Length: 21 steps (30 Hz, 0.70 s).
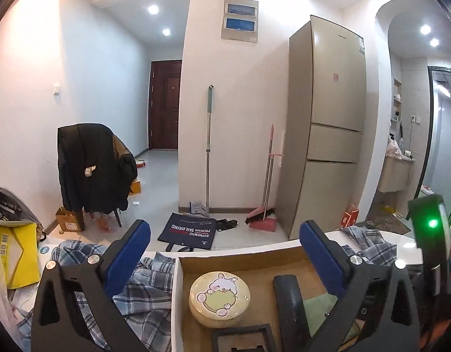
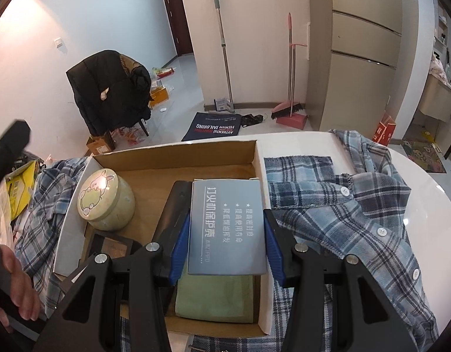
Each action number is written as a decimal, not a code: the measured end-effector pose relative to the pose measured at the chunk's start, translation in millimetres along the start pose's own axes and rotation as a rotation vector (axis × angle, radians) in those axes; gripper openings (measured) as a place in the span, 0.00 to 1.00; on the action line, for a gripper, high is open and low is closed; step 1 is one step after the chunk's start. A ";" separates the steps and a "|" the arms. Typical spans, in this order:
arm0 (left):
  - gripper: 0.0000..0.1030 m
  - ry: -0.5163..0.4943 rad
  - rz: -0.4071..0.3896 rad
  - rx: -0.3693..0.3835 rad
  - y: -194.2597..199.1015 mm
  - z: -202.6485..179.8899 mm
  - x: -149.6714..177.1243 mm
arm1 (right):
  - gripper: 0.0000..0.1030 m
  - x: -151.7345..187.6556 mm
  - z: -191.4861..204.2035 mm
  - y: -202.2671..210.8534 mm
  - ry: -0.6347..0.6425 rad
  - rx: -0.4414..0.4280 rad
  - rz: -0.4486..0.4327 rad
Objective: Organize rigid objects
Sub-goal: 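Lower the cream tin into the box and open the left tool, then lower the grey card box into the box and open the right tool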
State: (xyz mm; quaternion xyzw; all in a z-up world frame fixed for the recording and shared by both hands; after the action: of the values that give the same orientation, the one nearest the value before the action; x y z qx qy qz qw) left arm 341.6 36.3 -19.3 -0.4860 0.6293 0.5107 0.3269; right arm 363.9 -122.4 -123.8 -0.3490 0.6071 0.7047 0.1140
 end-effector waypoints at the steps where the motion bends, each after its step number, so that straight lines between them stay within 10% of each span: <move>1: 1.00 0.008 0.006 0.008 -0.1 -0.2 0.2 | 0.44 0.7 0.1 -1.8 0.000 -0.001 0.006; 21: 1.00 -0.021 0.007 0.008 3.2 -7.0 -2.2 | 0.49 10.8 4.0 -13.6 -0.003 0.004 0.041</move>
State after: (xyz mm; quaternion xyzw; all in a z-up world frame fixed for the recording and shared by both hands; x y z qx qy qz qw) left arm 339.9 30.3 -14.4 -0.4770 0.6295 0.5144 0.3339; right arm 362.6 -118.3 -141.0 -0.3351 0.6156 0.7061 0.1010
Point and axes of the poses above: each gripper's, at about its wrist camera, not at the fingertips, and y roughly against the way its jaws point, z to its left, x to its underside, the point moved 10 cm from there along -y, roughly the way its jaws point, and after that the axes turned 12 degrees about y, right-handed, at the moved point
